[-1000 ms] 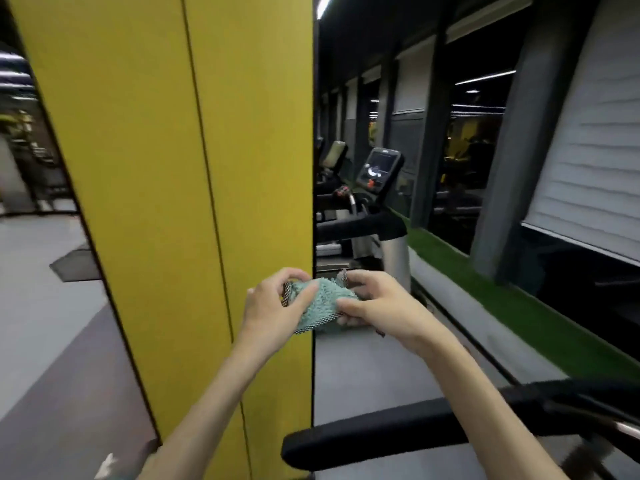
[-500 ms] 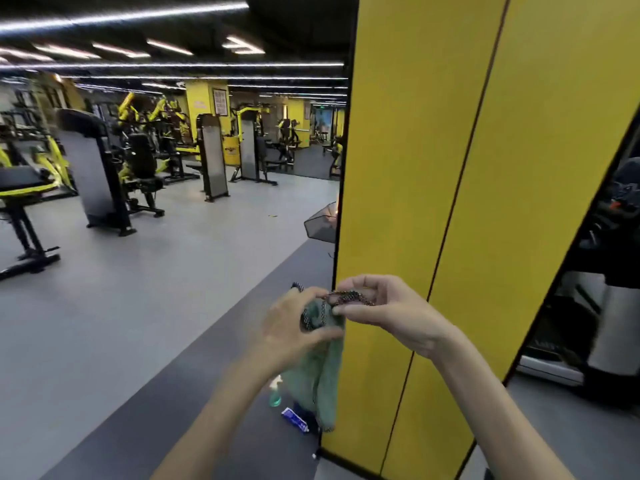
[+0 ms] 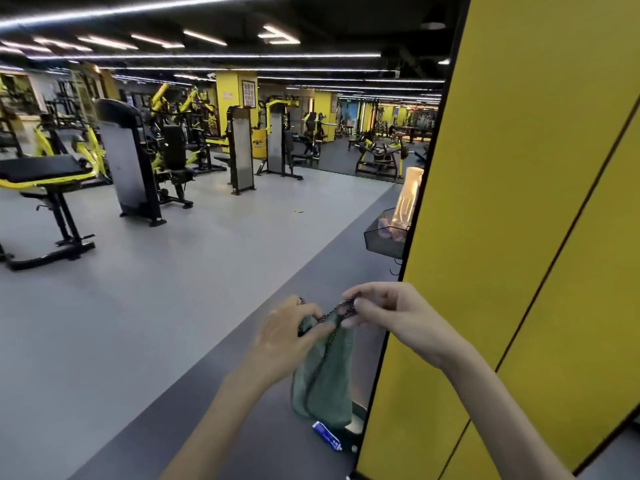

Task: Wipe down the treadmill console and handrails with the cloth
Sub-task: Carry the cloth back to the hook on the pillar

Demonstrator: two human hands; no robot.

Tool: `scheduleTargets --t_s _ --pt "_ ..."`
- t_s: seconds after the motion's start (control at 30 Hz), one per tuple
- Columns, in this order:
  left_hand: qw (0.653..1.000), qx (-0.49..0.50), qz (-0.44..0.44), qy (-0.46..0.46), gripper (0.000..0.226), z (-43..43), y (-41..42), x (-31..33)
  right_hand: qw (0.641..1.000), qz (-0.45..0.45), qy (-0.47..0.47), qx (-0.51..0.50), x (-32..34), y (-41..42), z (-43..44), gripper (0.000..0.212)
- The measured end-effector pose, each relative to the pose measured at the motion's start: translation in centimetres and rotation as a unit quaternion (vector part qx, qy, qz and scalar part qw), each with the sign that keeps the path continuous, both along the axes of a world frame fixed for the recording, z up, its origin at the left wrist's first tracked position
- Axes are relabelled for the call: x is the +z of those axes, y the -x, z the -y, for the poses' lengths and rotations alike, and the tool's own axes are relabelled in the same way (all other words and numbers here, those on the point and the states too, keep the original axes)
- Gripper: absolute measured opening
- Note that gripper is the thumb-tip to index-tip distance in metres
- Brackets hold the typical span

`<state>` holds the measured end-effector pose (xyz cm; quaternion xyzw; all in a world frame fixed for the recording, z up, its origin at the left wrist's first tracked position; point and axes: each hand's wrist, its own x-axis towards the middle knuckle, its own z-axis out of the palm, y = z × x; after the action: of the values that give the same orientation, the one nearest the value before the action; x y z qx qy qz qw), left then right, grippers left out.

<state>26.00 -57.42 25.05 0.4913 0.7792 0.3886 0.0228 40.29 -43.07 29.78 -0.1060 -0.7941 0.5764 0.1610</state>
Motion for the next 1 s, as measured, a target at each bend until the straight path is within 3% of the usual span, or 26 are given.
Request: scheduleTargets --t_s 0.13,0.23,0.33,0.47,0.67,0.87,1.0 --pt "0.999 0.010 -0.049 0.010 0.017 -1.1 4.9 -0.1 0.999 -0.024 -0.042 -0.018 -1.2 5.1 -1.6 0.027" --pt "0.989 0.055 -0.119 0.071 0.025 -2.0 8.7 -0.1 0.992 -0.040 -0.114 -0.034 -2.3 8.6 -2.5 0.029" --pt "0.983 0.061 -0.158 0.077 0.028 -3.6 11.5 0.2 0.990 -0.056 -0.120 -0.041 -2.9 11.7 -3.5 0.030" --pt "0.996 -0.023 0.006 -0.092 0.012 -6.5 14.1 1.1 0.984 -0.096 -0.131 -0.067 -4.0 15.8 -4.8 0.022" --pt "0.947 -0.131 0.183 -0.230 0.011 -11.6 19.6 -1.0 0.955 -0.187 -0.172 -0.155 -7.1 21.9 -6.3 0.006" --pt "0.883 -0.287 0.253 -0.271 0.011 -16.1 25.5 -7.5 0.901 -0.232 -0.189 -0.314 -12.7 26.3 -7.8 0.013" --pt "0.868 -0.329 0.286 -0.239 0.005 -19.0 27.1 -9.2 0.898 -0.191 -0.168 -0.358 -13.7 27.0 -8.2 0.013"
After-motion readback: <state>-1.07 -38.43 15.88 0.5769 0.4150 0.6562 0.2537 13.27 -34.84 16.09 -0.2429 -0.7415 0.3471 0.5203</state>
